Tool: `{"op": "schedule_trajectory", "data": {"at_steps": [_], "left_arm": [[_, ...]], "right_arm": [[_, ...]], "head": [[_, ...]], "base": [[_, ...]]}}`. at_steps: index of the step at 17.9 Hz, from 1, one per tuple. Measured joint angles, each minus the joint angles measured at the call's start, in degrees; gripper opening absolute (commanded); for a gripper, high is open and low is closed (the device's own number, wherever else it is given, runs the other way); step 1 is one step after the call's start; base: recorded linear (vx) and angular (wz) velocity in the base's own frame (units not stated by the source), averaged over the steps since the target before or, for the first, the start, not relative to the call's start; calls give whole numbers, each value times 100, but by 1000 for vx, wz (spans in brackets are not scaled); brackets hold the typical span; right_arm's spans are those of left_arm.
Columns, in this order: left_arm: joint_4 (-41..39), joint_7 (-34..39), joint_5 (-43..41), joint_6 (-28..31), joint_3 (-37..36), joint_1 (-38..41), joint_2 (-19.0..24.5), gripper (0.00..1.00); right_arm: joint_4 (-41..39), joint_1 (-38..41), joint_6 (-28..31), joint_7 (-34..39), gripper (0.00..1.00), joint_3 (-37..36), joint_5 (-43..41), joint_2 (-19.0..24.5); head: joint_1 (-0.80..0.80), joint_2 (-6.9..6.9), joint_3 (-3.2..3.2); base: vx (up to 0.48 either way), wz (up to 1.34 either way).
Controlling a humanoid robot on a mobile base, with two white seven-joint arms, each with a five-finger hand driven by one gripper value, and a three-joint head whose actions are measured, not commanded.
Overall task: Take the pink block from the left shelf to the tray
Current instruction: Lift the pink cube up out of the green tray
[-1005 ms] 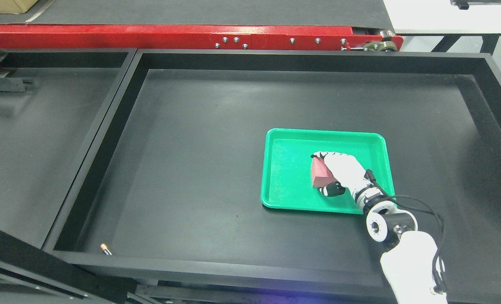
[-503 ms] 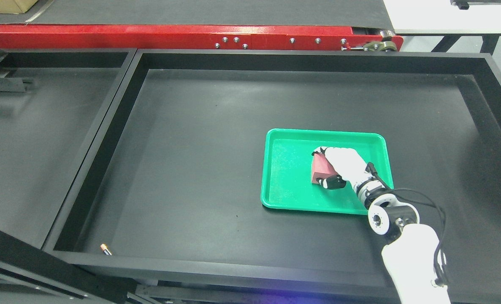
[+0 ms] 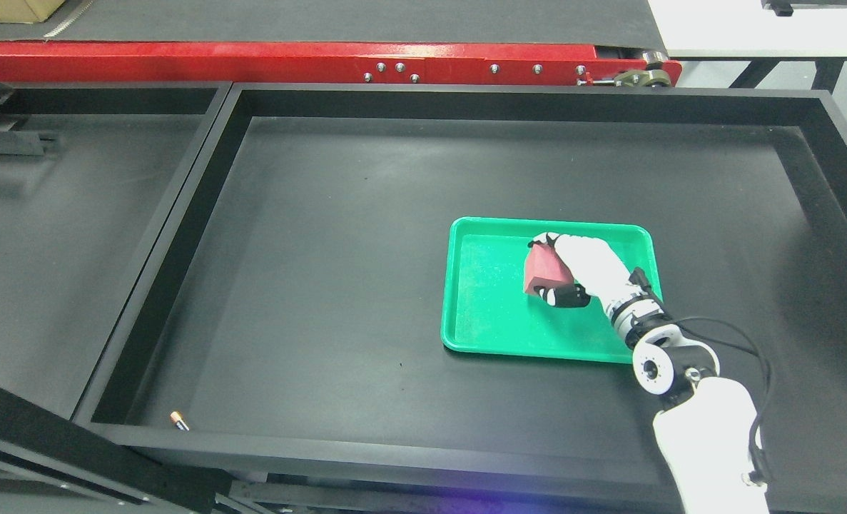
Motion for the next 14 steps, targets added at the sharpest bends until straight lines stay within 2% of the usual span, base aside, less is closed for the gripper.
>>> {"op": "schedule_trajectory", "data": {"at_steps": [8, 14], "left_arm": [[0, 0, 0, -22, 0, 0, 0, 100], [0, 0, 0, -7, 0, 0, 0, 100]], "right_arm": [[-432, 20, -568, -1195, 5, -319, -477, 0], [-721, 170, -799, -1469, 5, -567, -840, 0]], "head": [[0, 0, 0], [0, 0, 0]], "base": [[-15, 5], [-97, 38]]}}
